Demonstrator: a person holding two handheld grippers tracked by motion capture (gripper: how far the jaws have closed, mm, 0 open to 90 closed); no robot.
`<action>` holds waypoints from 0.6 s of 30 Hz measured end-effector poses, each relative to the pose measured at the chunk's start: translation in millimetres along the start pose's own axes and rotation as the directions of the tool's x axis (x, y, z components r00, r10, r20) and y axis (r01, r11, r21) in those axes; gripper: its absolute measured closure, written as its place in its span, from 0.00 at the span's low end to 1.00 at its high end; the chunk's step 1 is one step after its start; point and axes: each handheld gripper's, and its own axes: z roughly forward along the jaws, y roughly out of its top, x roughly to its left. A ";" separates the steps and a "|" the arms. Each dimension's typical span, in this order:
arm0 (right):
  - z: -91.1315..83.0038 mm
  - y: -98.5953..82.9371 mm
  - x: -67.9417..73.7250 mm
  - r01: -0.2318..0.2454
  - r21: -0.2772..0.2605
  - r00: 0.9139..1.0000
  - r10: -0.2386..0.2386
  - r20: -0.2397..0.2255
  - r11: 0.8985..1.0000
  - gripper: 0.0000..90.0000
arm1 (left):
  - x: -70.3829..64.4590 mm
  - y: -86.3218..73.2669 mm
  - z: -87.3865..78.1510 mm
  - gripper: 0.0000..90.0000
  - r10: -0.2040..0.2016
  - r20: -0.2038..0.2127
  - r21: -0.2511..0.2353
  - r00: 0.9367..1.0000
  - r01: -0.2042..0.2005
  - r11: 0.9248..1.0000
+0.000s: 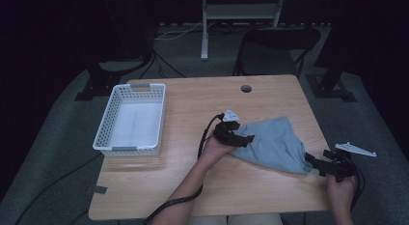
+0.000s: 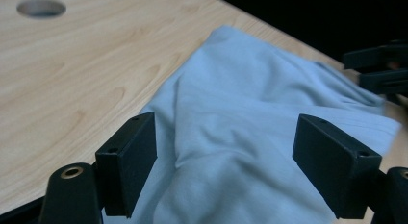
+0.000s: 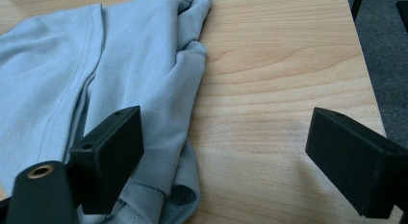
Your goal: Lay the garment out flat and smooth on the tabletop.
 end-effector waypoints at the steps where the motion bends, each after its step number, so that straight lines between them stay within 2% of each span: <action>1: 0.0 0.0 -0.1 -0.001 0.000 1.000 0.001 -0.001 1.000 0.14 | 0.8 -0.5 3.6 0.28 -0.009 -0.005 0.008 1.000 0.010 1.000; 7: -0.2 -0.1 -0.5 -0.002 -0.001 1.000 0.002 -0.005 1.000 0.14 | 6.3 -3.3 17.9 0.28 -0.058 -0.011 0.061 0.998 0.059 0.996; 9: -0.2 -0.1 -0.4 -0.002 -0.001 1.000 0.002 -0.005 1.000 0.14 | 4.8 -3.1 20.5 0.28 -0.040 -0.020 0.075 0.999 0.041 0.996; 10: -0.2 -0.1 -0.4 -0.001 -0.002 1.000 0.001 -0.005 1.000 0.14 | 4.8 -3.1 20.5 0.31 -0.040 -0.020 0.075 0.999 0.041 0.996; 11: -0.3 -0.2 -0.3 -0.002 -0.001 1.000 0.002 -0.005 1.000 0.14 | 3.0 -2.9 23.5 0.34 -0.034 0.000 0.088 0.999 0.033 0.996; 13: 0.0 -0.2 -0.2 -0.001 0.001 1.000 0.001 -0.006 1.000 0.14 | 0.7 -2.5 26.9 0.38 -0.007 -0.016 0.114 1.000 0.009 0.993; 17: 0.1 -0.2 0.0 -0.002 0.004 1.000 0.002 -0.006 1.000 0.14 | -0.7 -3.9 29.9 0.51 0.014 -0.001 0.134 1.000 -0.013 0.991; 18: 0.1 -0.2 -0.1 -0.001 0.004 1.000 0.001 -0.005 1.000 0.14 | -1.6 -4.9 30.2 0.51 0.028 0.006 0.141 1.000 -0.029 0.990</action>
